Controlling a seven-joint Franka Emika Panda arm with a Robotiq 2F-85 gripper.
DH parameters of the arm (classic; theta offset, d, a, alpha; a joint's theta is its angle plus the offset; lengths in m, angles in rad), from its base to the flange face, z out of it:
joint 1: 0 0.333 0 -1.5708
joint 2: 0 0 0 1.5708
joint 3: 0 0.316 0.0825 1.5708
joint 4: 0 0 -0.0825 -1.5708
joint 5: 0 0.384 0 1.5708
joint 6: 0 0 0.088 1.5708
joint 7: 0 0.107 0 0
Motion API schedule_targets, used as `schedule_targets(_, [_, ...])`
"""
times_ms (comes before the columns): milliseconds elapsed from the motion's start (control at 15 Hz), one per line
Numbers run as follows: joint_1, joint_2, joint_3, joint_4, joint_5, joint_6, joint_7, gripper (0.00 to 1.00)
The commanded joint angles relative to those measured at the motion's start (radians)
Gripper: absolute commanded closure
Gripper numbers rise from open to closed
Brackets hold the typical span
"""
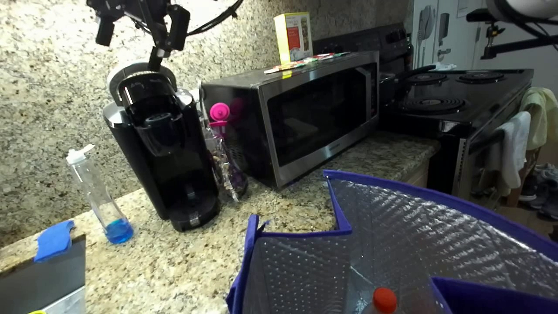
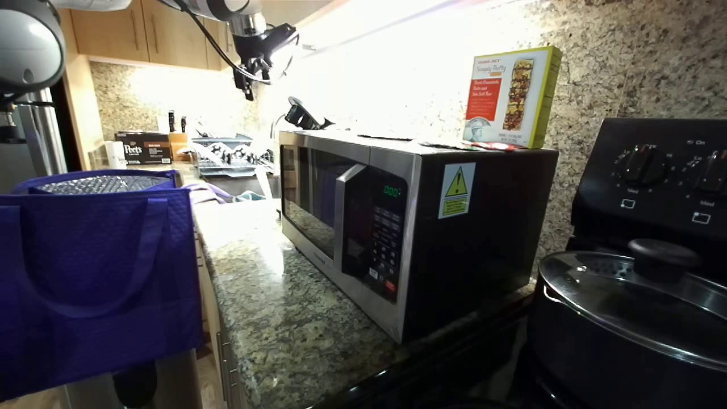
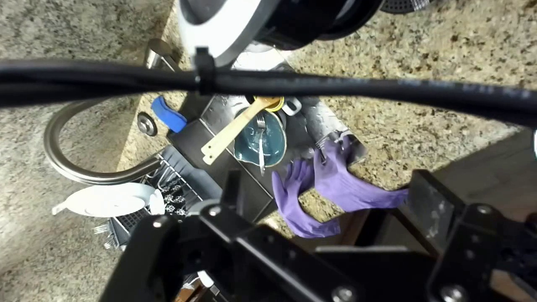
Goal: Close the coffee maker
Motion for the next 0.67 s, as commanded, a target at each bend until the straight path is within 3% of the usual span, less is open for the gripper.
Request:
schedule_targets(0, [0.03,0.055,-0.044,0.113,0.011,-0.093,0.03,0.0])
schedule_targets(267, [0.078,0.066,-0.158,0.147,-0.082,-0.105,0.082,0.0])
schedule_targets(333, [0.086,0.069,-0.169,0.157,-0.107,-0.098,-0.009,0.0])
schedule_targets(400, [0.065,0.076,-0.143,0.158,-0.059,-0.118,0.04,0.0])
schedule_targets(600, [0.087,0.079,-0.168,0.168,-0.09,-0.113,0.023,0.0])
